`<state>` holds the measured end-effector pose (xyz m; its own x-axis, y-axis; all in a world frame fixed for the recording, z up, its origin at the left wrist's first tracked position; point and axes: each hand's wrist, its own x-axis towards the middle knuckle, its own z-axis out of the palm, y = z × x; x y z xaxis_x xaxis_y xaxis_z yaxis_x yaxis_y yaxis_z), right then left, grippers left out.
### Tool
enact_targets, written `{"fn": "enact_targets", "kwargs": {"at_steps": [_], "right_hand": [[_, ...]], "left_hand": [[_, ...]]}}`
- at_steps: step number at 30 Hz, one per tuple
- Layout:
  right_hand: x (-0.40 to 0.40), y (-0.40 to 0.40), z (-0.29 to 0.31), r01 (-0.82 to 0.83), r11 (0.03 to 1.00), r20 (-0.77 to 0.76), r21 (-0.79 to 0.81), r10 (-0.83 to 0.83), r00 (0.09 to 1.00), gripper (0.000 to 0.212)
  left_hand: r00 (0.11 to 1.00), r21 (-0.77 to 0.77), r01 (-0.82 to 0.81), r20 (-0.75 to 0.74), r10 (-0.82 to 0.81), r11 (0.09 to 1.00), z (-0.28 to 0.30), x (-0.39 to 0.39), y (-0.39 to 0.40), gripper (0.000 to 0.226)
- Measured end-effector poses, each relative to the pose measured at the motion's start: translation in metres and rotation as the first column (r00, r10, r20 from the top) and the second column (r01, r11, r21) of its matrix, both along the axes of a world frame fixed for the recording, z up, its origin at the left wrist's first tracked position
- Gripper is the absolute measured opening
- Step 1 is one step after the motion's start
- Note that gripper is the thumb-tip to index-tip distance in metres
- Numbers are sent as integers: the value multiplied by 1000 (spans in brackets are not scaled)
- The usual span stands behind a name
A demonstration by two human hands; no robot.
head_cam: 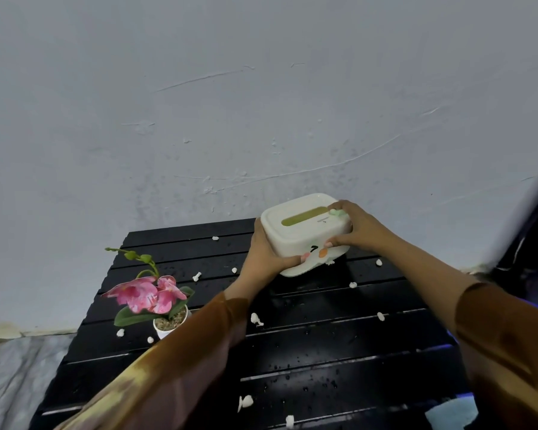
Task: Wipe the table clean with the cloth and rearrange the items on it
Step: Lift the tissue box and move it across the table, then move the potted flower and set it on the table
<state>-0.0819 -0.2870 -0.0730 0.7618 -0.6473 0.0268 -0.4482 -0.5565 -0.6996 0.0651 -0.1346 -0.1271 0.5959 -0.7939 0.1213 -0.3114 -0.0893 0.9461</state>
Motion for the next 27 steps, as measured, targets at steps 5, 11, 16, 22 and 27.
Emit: {"fn": "enact_targets", "kwargs": {"at_steps": [5,11,16,22,27], "right_hand": [[-1,7,8,-4,999,-24,53,5,1000,100],[-15,37,31,70,998,33,0,-70,997,93],[-35,84,48,100,992,77,-82,-93,993,72],[-52,168,58,19,1000,96,9,-20,995,52],[-52,230,45,-71,997,-7,4,71,997,55]], "left_hand": [[999,43,14,-30,-12,999,9,-5,6,107],[999,98,-36,32,33,994,37,-24,33,112],[993,161,-62,114,44,985,55,-47,78,65],[982,116,-152,129,137,981,70,-74,153,53],[959,147,-207,224,171,967,67,-72,224,56]]}}
